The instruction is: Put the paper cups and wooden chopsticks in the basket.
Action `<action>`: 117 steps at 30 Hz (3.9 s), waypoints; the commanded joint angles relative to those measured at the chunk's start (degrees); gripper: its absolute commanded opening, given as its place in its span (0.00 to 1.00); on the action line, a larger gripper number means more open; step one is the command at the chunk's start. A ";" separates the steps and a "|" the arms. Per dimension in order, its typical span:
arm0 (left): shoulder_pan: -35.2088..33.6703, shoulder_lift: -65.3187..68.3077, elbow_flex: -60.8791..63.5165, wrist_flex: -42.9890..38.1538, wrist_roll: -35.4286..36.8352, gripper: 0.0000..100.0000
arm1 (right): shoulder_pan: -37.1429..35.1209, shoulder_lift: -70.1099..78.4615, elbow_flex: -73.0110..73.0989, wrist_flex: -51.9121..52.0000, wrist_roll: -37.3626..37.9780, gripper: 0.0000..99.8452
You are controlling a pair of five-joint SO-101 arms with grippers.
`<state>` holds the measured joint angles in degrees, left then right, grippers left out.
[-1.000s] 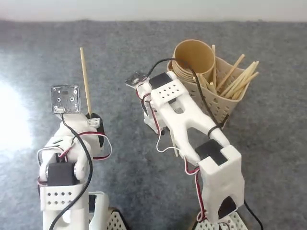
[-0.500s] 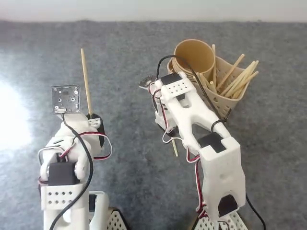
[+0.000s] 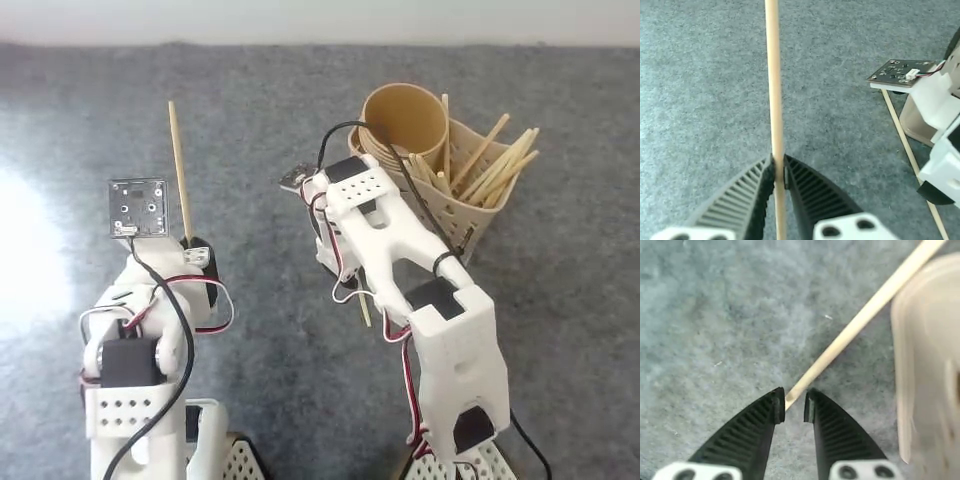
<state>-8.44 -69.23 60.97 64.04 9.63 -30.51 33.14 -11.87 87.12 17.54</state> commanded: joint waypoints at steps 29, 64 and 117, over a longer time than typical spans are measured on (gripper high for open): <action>0.00 -0.70 -0.40 -1.32 0.70 0.01 | -2.77 -4.26 -11.96 7.43 5.63 0.01; 0.00 -0.79 -2.86 -1.49 3.52 0.01 | -4.70 -45.23 -21.98 10.95 15.47 0.01; 39.82 25.14 -12.88 -70.59 9.49 0.01 | 32.31 -81.45 59.96 -53.14 -0.18 0.23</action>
<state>29.89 -44.09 51.82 -5.14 18.33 0.53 -46.59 48.35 34.02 18.07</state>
